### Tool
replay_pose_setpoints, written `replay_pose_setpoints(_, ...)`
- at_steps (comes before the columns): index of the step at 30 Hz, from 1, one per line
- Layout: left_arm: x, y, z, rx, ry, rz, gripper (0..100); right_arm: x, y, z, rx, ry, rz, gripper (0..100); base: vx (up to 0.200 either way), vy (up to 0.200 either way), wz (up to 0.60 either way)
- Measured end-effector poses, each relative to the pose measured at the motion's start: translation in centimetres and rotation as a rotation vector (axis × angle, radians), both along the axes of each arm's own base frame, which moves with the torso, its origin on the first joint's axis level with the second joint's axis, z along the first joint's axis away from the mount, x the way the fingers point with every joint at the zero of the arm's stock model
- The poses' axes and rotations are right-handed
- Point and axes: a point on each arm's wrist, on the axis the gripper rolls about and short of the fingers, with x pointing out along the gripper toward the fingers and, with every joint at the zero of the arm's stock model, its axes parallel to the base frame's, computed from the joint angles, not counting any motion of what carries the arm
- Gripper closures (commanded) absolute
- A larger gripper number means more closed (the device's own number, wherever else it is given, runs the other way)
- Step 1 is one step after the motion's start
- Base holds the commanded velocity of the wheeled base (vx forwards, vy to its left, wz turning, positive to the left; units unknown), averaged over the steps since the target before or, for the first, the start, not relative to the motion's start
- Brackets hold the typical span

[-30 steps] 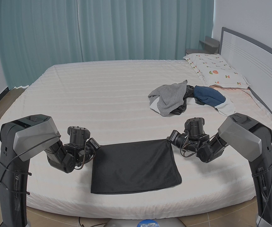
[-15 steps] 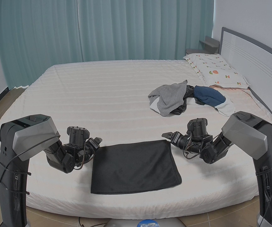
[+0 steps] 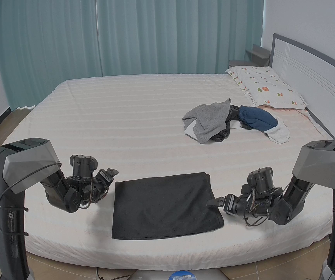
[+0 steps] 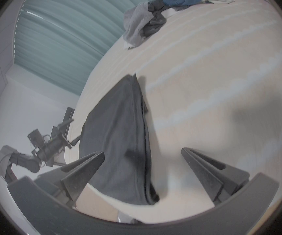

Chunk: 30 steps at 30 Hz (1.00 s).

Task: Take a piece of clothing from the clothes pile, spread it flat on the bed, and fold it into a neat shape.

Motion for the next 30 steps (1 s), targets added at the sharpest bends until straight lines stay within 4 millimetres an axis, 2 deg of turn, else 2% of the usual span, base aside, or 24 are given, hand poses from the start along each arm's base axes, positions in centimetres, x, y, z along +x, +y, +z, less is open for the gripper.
replay_pose_setpoints(4,-0.3,0.3,0.2,-0.008,0.0,0.001,0,-1.4,0.3,0.2,-0.004,0.011,0.037,0,0.0,0.0,0.0)
replay_pose_setpoints(8,-0.4,0.4,0.3,-0.009,-0.001,0.005,0,-1.9,0.5,0.3,-0.009,0.018,0.049,0,0.0,0.0,0.0)
replay_pose_setpoints(9,-0.4,0.5,0.3,-0.009,-0.001,0.005,0,-2.0,0.6,0.3,-0.01,0.02,0.052,100,0.0,0.0,0.0)
replay_pose_setpoints(19,-0.4,0.4,0.4,-0.01,-0.004,0.004,0,-3.0,0.3,0.1,-0.025,0.045,0.06,100,0.0,0.0,0.0)
replay_pose_setpoints(29,-0.4,0.4,0.4,-0.01,-0.004,0.004,0,-3.2,0.3,0.3,-0.024,0.041,0.06,100,0.0,0.0,0.0)
replay_pose_setpoints(30,-0.4,0.4,0.4,-0.01,-0.004,0.004,0,-3.2,0.3,0.3,-0.024,0.041,0.06,0,0.0,0.0,0.0)
